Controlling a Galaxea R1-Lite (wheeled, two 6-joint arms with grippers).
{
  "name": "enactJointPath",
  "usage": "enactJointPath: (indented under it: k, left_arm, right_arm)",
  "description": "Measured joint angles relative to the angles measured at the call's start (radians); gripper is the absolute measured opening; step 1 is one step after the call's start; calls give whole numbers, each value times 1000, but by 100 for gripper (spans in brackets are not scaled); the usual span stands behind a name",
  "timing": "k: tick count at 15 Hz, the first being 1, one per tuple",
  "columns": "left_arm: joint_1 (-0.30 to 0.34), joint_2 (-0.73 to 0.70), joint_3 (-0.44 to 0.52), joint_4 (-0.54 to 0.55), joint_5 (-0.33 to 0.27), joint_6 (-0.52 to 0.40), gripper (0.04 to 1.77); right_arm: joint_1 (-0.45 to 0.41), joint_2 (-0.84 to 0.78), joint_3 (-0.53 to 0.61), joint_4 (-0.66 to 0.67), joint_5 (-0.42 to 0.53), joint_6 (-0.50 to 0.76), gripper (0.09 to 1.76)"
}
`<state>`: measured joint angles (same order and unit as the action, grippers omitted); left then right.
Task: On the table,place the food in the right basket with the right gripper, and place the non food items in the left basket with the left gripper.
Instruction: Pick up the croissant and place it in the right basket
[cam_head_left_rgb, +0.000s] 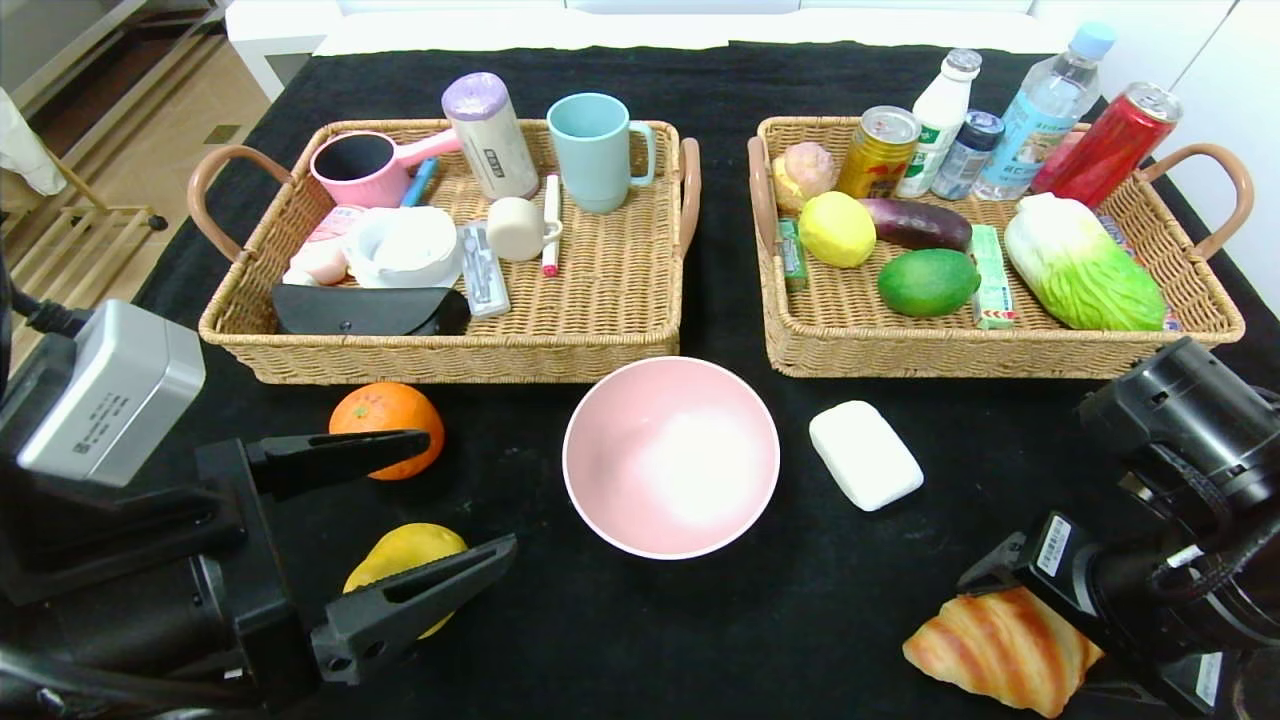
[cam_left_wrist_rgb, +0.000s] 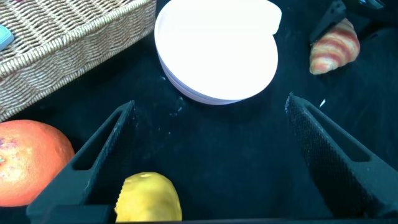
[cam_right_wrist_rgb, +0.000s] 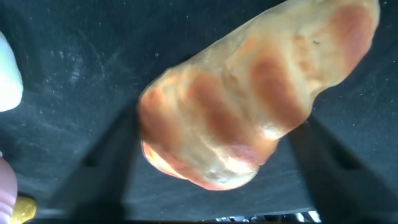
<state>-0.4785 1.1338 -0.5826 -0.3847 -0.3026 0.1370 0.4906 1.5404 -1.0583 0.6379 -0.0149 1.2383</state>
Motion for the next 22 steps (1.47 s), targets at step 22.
enactJointPath:
  k: [22]
  left_arm:
    - [-5, 1, 10, -1, -1, 14, 172]
  right_arm:
    - [75, -90, -31, 42, -91, -51, 83]
